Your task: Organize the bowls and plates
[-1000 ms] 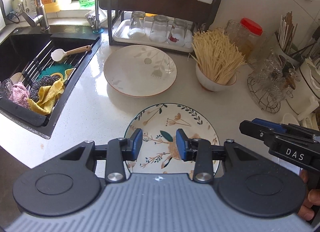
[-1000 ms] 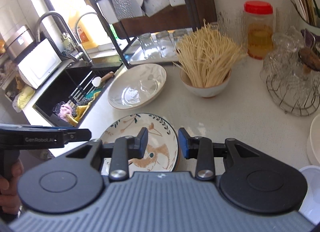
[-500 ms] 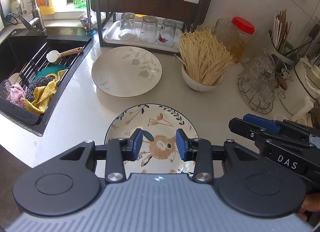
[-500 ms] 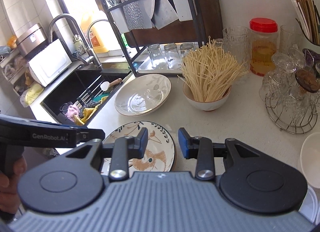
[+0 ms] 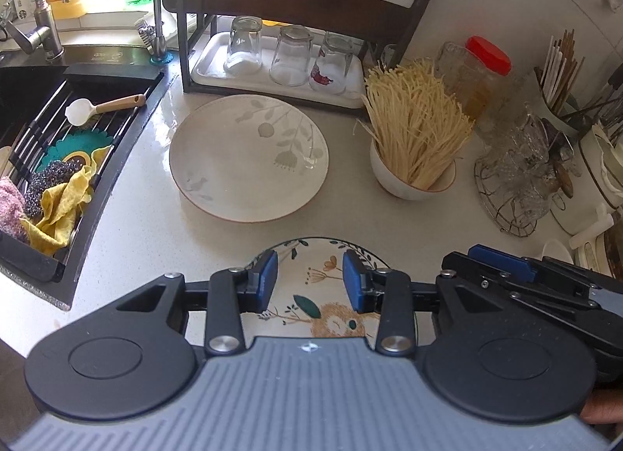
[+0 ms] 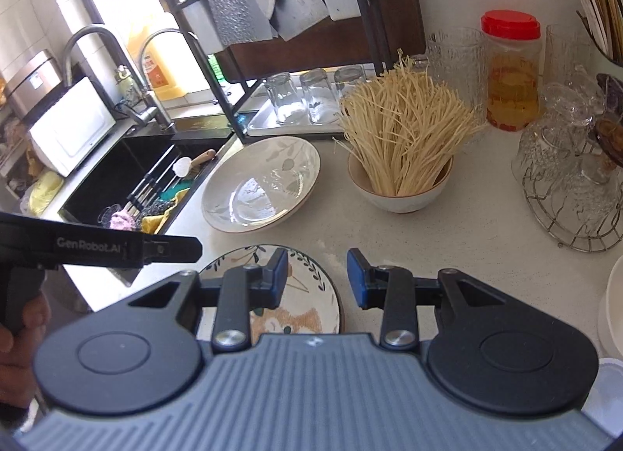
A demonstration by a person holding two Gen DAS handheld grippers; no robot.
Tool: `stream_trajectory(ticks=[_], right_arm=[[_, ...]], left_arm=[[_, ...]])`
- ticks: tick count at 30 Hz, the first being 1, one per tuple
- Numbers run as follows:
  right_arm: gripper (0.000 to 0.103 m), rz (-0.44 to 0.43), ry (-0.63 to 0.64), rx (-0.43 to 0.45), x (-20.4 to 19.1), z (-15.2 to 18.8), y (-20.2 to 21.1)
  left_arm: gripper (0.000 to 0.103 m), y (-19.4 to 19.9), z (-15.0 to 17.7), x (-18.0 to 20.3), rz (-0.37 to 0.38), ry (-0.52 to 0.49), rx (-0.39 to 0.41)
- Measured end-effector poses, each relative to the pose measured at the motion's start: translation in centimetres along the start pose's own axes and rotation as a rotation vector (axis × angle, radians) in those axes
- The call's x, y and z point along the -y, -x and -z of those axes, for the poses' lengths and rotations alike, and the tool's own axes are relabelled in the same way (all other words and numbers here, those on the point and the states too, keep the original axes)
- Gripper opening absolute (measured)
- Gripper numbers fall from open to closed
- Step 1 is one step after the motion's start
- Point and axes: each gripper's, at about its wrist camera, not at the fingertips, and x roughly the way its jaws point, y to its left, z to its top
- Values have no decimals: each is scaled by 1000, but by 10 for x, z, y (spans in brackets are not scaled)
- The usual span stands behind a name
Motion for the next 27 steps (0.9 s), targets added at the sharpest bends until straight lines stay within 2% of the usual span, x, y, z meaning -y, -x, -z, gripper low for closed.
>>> stream_trajectory(ticks=[4, 10, 13, 14, 16, 27], right_arm=[[37, 3, -41, -12, -5, -7, -19], [39, -17, -105, -57, -13, -14, -49], [39, -45, -110, -82, -19, -17, -60], [42, -47, -112, -91, -20, -18, -63], [57, -45, -134, -94, -22, -20, -70], [57, -10, -190, -131, -33, -40, -121]], left_arm=[[43, -7, -18, -22, -12, -20, 7], [43, -24, -41, -60, -13, 17, 6], [53, -33, -48, -76, -15, 38, 2], [53, -37, -51, -82, -17, 43, -2], [53, -44, -55, -90, -15, 52, -8], [53, -88, -77, -134, 23, 71, -43]])
